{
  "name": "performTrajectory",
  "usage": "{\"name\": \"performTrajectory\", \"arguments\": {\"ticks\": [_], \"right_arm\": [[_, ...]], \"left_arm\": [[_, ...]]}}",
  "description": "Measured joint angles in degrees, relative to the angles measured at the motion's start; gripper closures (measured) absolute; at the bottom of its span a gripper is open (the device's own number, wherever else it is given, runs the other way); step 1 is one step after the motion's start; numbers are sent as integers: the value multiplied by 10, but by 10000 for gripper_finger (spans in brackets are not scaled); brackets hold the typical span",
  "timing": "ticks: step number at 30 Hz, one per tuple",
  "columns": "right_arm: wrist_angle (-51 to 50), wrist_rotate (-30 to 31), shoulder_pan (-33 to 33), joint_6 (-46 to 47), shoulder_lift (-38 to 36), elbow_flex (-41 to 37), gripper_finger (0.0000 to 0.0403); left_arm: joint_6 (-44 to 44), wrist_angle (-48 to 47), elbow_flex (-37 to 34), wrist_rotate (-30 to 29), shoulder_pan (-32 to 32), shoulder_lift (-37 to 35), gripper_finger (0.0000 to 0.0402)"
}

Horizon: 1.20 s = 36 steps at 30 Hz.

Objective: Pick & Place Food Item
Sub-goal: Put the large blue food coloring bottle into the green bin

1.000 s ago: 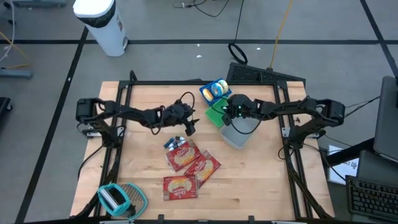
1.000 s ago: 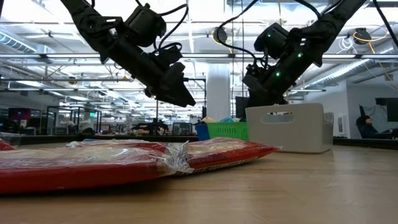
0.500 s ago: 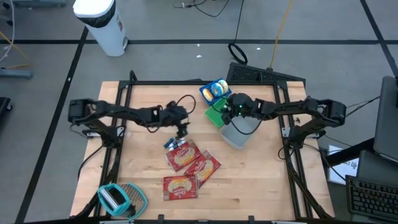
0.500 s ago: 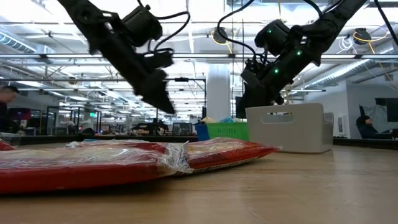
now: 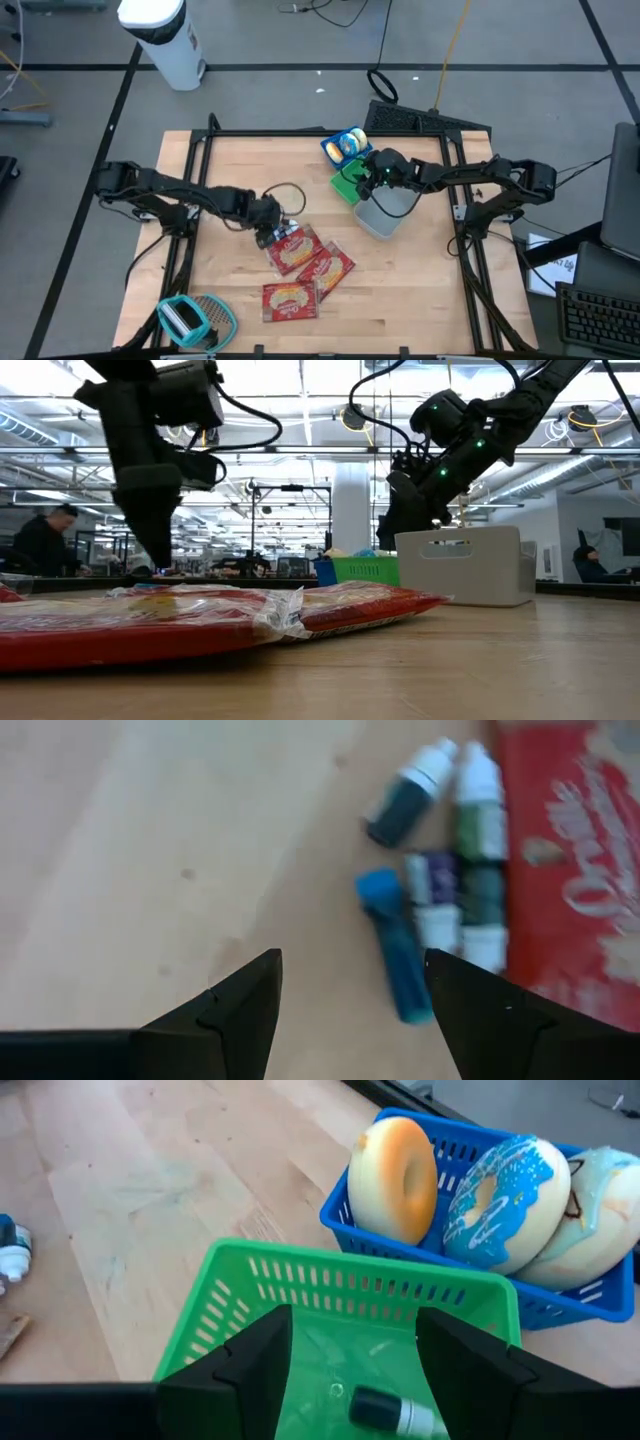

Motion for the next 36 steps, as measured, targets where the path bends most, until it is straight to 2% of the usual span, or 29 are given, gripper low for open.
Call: {"name": "performTrajectory", "arguments": {"ticks": [8, 12, 17, 23, 26, 36], "right_arm": [[17, 0, 1, -8, 0, 0, 201], [17, -6, 2, -6, 0, 0, 204], [18, -42, 2, -4, 0, 0, 202], [18, -45, 6, -7, 0, 0, 208], [18, -45, 5, -7, 0, 0, 209], [18, -45, 6, -3, 0, 0, 210]], "left_arm": [[-49, 8, 0, -13, -53, 40, 158], [-65, 7, 0, -19, -56, 70, 158], [-71, 15, 3, -18, -57, 102, 158], [-55, 23, 2, -16, -56, 107, 161], [-50, 27, 1, -4, -56, 107, 182], [-29, 33, 1, 2, -51, 107, 302]]}}
